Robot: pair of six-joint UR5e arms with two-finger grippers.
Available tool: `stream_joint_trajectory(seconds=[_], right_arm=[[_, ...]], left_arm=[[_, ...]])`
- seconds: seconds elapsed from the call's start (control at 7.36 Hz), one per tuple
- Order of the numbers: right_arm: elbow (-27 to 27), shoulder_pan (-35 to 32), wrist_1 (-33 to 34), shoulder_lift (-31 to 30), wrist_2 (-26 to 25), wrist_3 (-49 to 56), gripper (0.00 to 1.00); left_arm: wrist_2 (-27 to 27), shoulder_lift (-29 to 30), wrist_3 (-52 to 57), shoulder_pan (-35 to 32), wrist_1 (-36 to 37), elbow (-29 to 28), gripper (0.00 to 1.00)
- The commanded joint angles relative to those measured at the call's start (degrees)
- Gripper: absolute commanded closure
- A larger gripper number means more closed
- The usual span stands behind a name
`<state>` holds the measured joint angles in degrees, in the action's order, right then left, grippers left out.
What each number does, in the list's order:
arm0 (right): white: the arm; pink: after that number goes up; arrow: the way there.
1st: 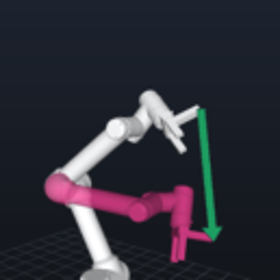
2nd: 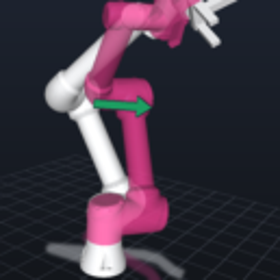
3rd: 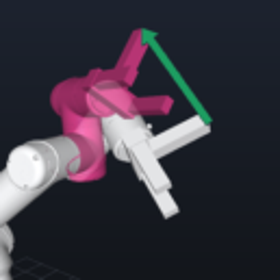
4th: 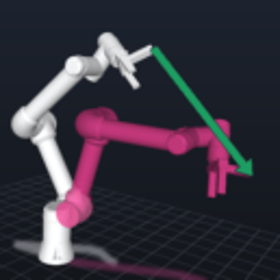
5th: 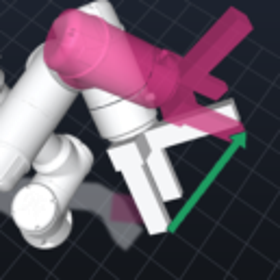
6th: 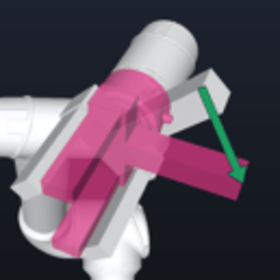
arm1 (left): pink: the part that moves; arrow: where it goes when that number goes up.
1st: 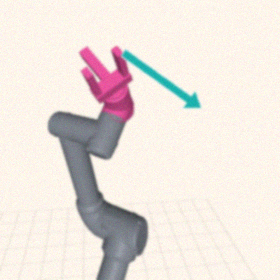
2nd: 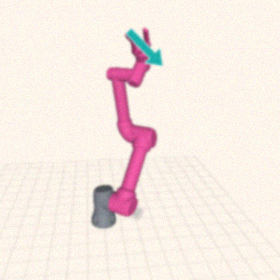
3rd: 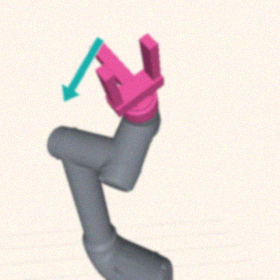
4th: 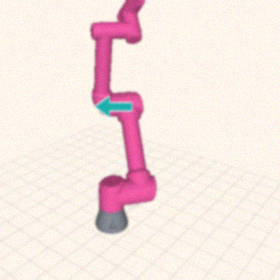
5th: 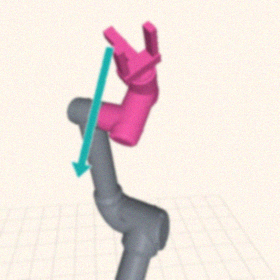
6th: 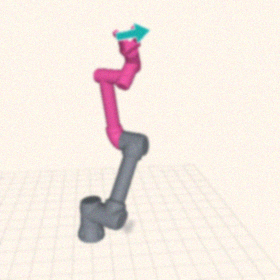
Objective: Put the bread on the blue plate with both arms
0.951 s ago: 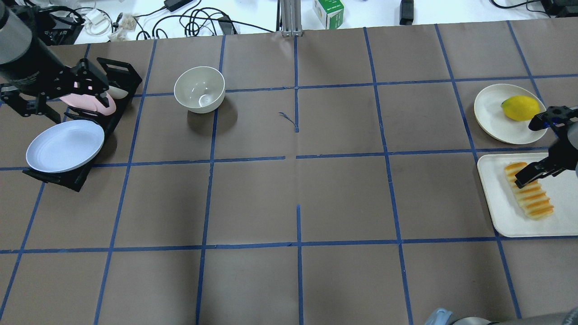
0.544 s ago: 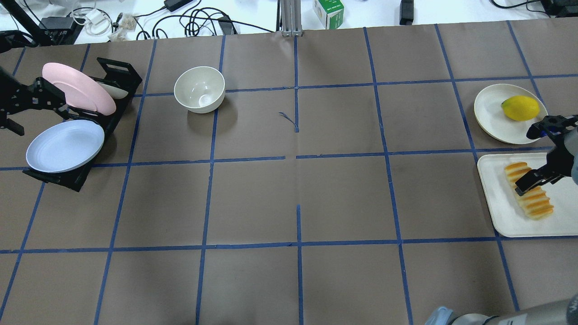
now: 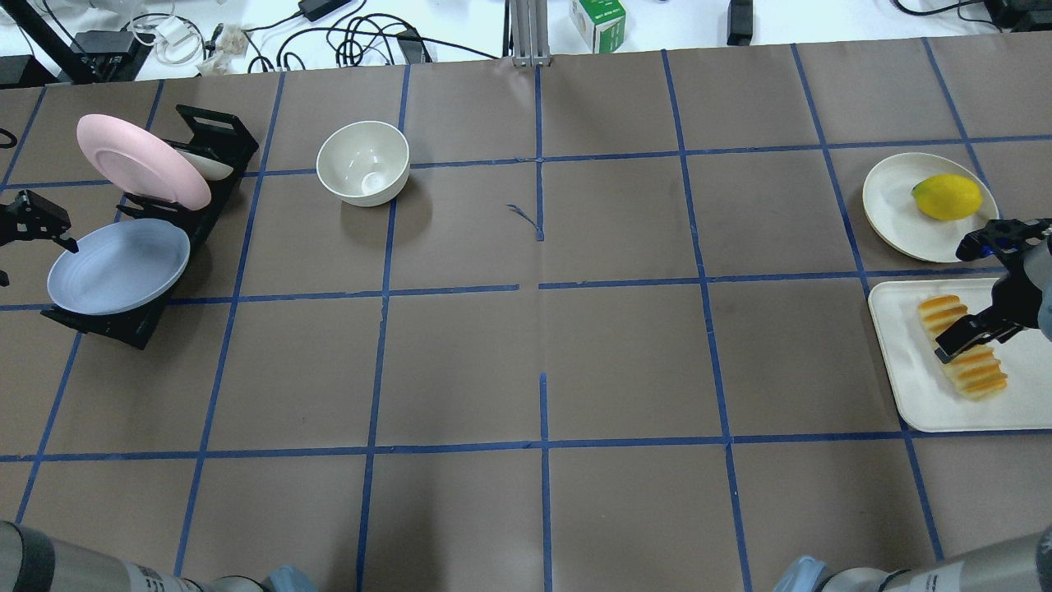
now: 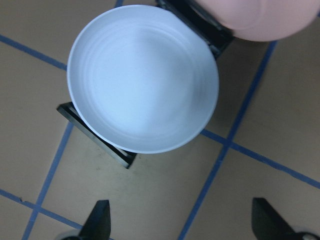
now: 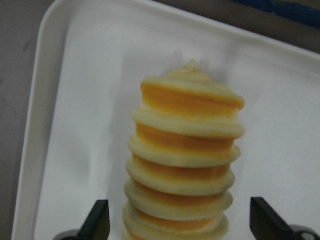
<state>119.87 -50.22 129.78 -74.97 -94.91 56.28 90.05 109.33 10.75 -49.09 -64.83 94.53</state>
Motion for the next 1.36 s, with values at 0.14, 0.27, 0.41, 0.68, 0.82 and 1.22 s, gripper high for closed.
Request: stream_joint_trajectory(seconds=[0.14,0.27,0.41,0.68,0.82,1.22], right_arm=[[-0.08,0.04,0.04,1.14,0.42,0.05,0.00],[-0.08,0.04,-0.14,1.14,0.34,0.05,0.18],[-0.25,0.04,-0.14,1.14,0.07,-0.03,0.39],[-0.51,0.04,-0.66,1.06,0.07,-0.73,0.82],[-0.52,0.04,-1.01,0.53,0.07,-1.00,0.97],[-1.39,-0.05,-1.37,-0.60,0.16,-1.09,1.00]], left_arm=[[0.56,5.28,2.42,3.13,0.58,-1.45,0.36],[0.47,5.55,2.17,3.21,1.36,-1.37,0.49],[0.04,6.07,2.08,3.22,1.55,-1.37,0.72],[-0.23,7.30,2.08,3.13,1.55,-1.98,0.88],[-0.14,7.91,2.08,3.21,1.55,-2.16,0.89],[-0.23,8.10,2.17,3.39,1.20,-2.16,1.00]])
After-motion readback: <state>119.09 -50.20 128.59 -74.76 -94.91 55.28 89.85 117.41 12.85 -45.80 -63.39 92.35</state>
